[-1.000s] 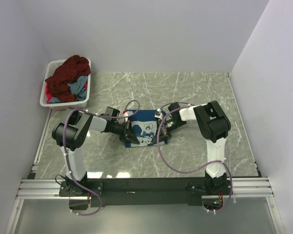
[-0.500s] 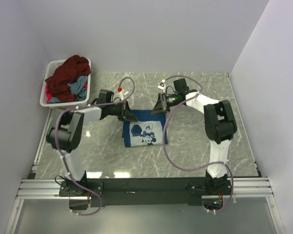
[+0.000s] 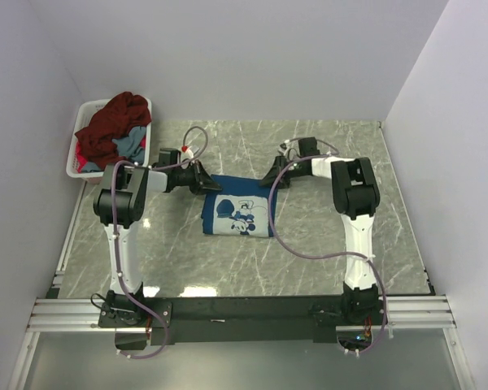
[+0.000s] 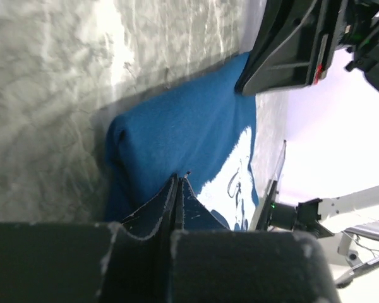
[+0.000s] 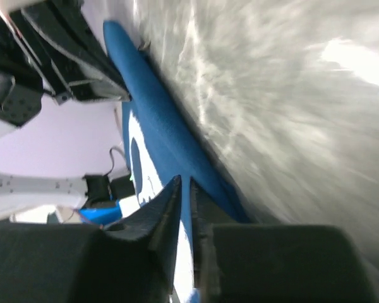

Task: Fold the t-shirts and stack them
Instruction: Fold the tshirt, then neatly place the folded tshirt to the corner

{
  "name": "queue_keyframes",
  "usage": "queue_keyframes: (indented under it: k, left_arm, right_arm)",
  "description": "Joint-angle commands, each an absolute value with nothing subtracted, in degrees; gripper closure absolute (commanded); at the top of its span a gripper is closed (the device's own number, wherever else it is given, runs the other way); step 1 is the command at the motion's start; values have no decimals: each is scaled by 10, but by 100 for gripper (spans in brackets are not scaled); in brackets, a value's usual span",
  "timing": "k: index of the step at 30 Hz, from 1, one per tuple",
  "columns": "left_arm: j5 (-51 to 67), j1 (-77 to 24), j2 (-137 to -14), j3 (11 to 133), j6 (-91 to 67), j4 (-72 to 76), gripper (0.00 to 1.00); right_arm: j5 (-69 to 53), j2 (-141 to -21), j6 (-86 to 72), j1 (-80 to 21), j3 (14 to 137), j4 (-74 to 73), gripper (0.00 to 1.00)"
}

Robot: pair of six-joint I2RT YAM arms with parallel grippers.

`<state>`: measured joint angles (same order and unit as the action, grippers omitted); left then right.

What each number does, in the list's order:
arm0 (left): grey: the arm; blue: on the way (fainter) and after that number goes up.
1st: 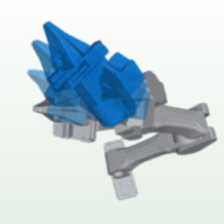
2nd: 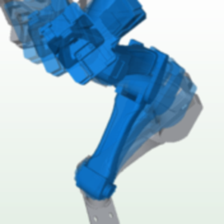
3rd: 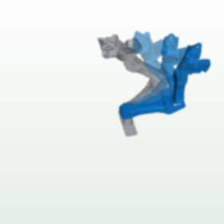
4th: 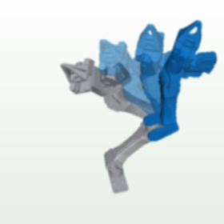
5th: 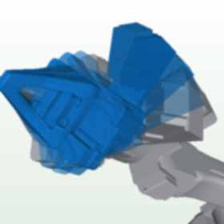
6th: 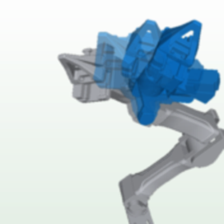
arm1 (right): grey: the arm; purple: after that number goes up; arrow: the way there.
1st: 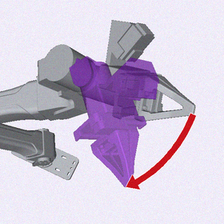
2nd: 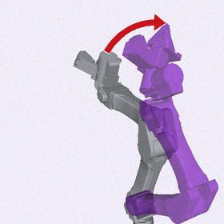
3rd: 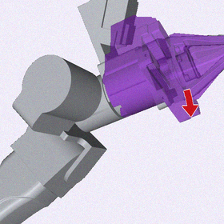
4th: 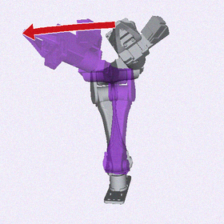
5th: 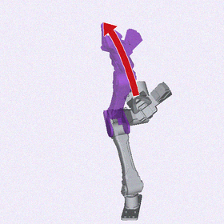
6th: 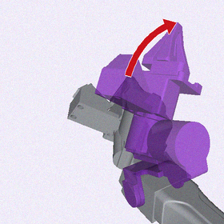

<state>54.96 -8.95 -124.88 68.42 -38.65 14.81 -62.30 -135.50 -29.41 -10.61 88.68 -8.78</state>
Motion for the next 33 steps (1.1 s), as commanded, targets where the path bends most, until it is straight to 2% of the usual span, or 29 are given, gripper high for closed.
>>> queue_keyframes:
  k: [1,2,3,5,6,8,10,11,13,14,16,17,19,20,22,26,33]
  left_arm:
    - [528,-87,-1205,677,-367,164,96]
    - [526,-87,-1161,673,-355,143,95]
    - [525,-87,-1138,675,-320,122,94]
    - [505,-84,-1057,679,-258,54,91]
    - [495,-82,-1027,679,-241,36,88]
    - [468,-64,-938,674,-211,2,84]
    - [442,-41,-883,674,-166,-77,70]
    - [421,-32,-835,676,-139,-98,59]
    - [401,-5,-789,676,-119,-157,47]
    - [379,-2,-745,675,-102,-174,31]
    - [342,25,-702,668,-96,-203,6]
    - [324,28,-664,664,-99,-208,1]
    - [267,31,-631,651,-108,-221,1]
    - [242,32,-608,648,-132,-226,1]
    - [194,32,-596,650,-142,-270,1]
    - [178,32,-569,629,-158,-304,1]
    - [159,32,-524,591,-162,-298,1]
  right_arm:
    - [-563,-1320,-273,-79,907,-117,80]
    - [-551,-1305,-260,-76,907,-122,77]
    - [-544,-1270,-252,-73,906,-137,65]
    - [-516,-1212,-219,-69,907,-158,52]
    - [-509,-1193,-208,-70,908,-184,43]
    - [-496,-1159,-177,-81,904,-210,36]
    - [-449,-1108,-145,-97,898,-255,31]
    - [-427,-1079,-115,-120,894,-268,30]
    - [-343,-1050,-88,-151,885,-301,30]
    - [-307,-1031,-67,-168,883,-313,30]
    - [-225,-1018,-51,-226,873,-336,30]
    - [-201,-1013,-48,-244,869,-341,30]
    - [-172,-1014,-54,-295,857,-346,28]
    - [-155,-1019,-74,-313,853,-343,15]
    - [-76,-1028,-117,-361,843,-331,14]
    - [-6,-1077,-157,-413,850,-347,13]
    - [2,-1164,-162,-429,869,-366,10]
